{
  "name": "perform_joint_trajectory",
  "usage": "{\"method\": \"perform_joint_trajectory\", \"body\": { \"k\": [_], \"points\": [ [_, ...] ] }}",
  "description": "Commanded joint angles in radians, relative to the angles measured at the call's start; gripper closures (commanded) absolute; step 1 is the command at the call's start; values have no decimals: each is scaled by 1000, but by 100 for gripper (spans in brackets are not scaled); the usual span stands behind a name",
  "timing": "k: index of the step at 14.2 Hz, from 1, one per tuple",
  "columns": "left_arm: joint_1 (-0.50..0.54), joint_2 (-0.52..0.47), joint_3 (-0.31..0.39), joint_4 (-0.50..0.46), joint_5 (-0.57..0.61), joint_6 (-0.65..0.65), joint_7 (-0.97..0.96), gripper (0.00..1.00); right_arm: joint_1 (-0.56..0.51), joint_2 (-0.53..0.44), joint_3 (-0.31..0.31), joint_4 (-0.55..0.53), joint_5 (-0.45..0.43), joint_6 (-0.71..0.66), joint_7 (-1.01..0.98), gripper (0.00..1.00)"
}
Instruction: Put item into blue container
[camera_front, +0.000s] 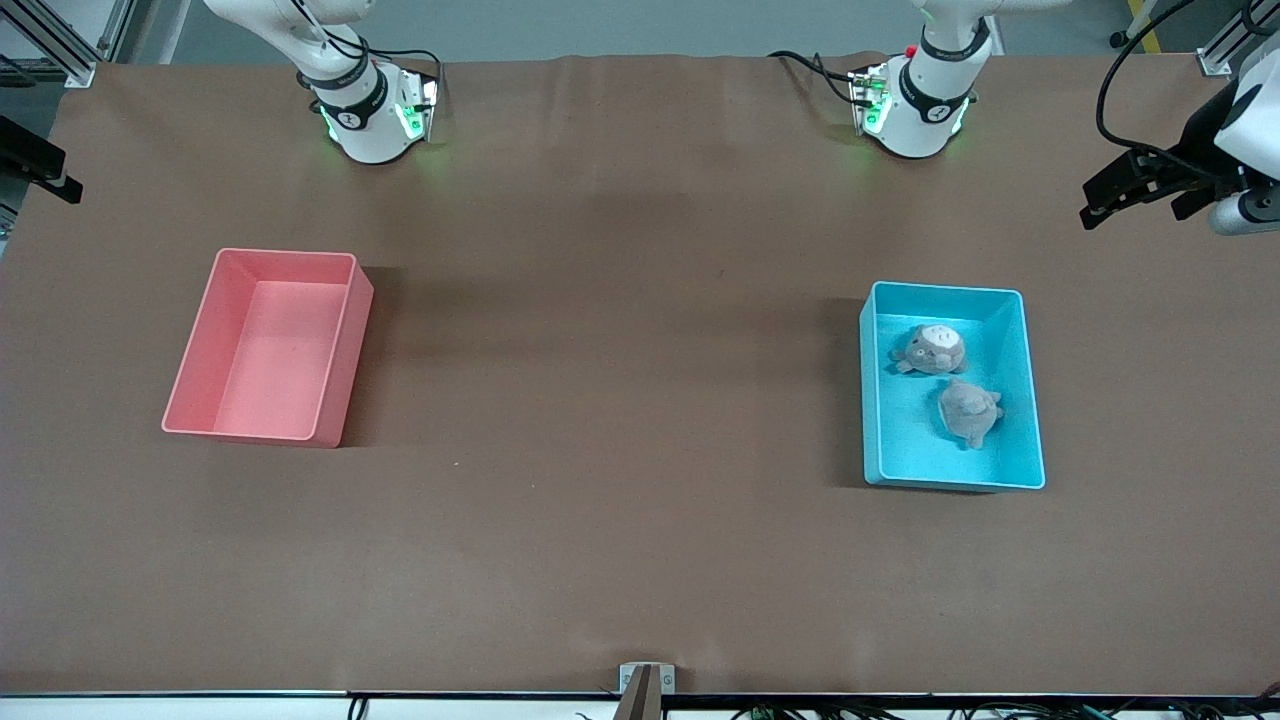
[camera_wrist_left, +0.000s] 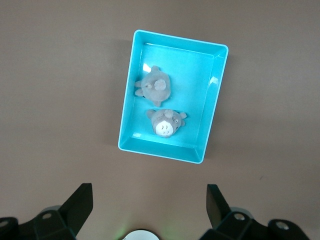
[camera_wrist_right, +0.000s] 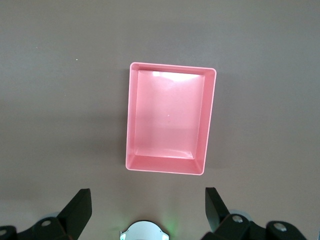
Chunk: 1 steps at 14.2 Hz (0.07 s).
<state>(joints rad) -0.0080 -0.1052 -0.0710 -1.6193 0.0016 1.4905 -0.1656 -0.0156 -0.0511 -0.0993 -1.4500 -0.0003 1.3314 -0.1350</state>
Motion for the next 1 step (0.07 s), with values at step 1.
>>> {"method": "perform_joint_trajectory", "body": {
  "k": [1],
  "points": [
    [-12,-11,16,12,-17,-4,11,0,-21,-7,7,-13,14,-3,-5,0]
  ]
}}
